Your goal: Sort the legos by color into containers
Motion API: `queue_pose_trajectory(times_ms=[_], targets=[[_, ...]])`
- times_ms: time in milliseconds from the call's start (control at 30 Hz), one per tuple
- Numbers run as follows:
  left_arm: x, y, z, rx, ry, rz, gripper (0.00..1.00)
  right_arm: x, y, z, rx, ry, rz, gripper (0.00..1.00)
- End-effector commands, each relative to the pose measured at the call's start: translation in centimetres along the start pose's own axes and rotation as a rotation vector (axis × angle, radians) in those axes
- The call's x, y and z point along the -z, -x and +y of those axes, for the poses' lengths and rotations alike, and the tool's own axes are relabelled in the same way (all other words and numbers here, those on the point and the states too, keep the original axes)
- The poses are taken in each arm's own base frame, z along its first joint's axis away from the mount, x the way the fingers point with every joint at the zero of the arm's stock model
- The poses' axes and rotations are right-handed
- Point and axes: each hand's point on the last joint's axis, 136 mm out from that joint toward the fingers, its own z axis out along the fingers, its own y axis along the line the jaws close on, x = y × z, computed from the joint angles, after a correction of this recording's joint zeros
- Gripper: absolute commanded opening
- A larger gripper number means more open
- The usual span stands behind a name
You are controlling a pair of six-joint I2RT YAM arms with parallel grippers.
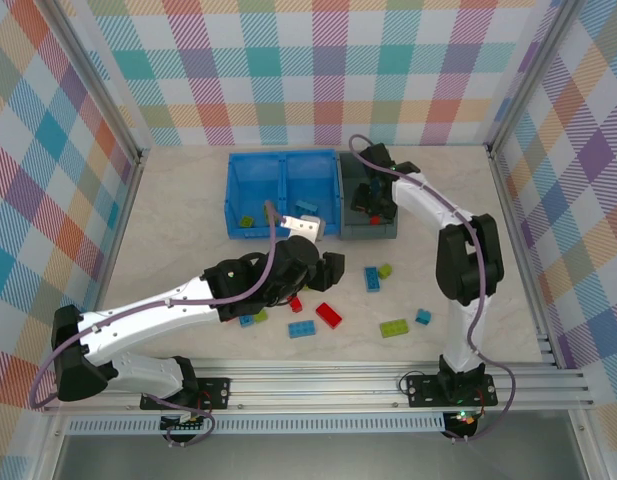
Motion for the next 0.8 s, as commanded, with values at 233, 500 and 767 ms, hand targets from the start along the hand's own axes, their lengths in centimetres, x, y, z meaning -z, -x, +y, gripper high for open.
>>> queue_pose_trajectory(times_ms=[233,500,767], targets=[[0.7,-0.2,3.4,0.012,0.141,0.057,0.66,16.0,-1.1,1.0,0.084,0.195,-0.27,0.61],[0.7,-4.1,10.6,0.181,0.351,0.21,0.73,19.3,-12.2,1.6,0.238,0.402,-0.129,0.63],[-2.9,-9.4,17.0,0.209,0.51,0.461,0.76,16.4,-22.9,2.7,0.363,0.437,0.072,0.67]])
